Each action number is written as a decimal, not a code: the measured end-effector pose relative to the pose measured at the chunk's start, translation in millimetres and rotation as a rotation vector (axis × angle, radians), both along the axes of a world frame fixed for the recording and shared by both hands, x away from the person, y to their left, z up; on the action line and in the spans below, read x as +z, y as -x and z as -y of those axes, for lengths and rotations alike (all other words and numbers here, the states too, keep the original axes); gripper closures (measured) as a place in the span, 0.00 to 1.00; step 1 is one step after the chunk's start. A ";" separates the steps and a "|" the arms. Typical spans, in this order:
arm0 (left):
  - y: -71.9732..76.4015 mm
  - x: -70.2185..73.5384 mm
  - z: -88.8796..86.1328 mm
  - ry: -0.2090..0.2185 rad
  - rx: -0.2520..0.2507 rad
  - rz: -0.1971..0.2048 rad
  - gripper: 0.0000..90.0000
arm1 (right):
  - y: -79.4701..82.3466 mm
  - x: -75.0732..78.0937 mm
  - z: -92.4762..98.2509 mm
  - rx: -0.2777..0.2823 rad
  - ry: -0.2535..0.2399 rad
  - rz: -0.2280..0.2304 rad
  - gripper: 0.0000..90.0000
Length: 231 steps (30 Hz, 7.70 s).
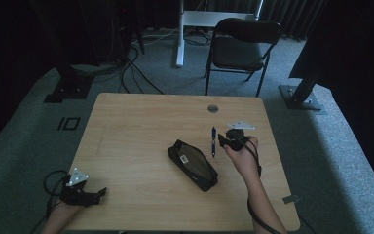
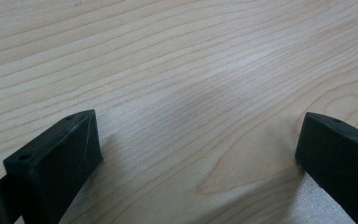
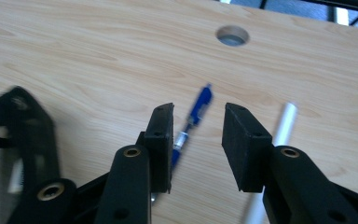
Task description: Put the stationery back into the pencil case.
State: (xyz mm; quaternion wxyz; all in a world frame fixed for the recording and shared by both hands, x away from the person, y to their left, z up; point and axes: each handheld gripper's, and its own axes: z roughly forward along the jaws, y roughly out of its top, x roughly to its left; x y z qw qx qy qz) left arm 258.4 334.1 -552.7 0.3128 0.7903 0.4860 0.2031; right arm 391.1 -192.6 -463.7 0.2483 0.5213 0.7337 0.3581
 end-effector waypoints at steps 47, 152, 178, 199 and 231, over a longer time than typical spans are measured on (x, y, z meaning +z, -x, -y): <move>0.0 0.0 0.0 0.000 0.000 0.000 0.00 | -42.9 -73.6 46.5 -0.228 -0.008 -0.177 0.75; -0.1 0.1 -0.1 -0.001 -0.001 0.000 0.00 | 48.6 48.2 -47.2 0.287 -0.145 -0.003 0.87; -0.1 0.1 -0.1 -0.002 -0.001 0.000 0.00 | 61.8 17.8 -71.5 0.431 -0.096 -0.064 0.87; 0.0 0.0 0.0 0.000 0.000 0.000 0.00 | 54.4 -11.9 -77.2 0.411 -0.010 -0.154 0.87; 0.0 0.0 -0.1 0.000 -0.001 0.000 0.00 | 45.2 -30.6 -93.3 0.408 0.115 -0.234 0.87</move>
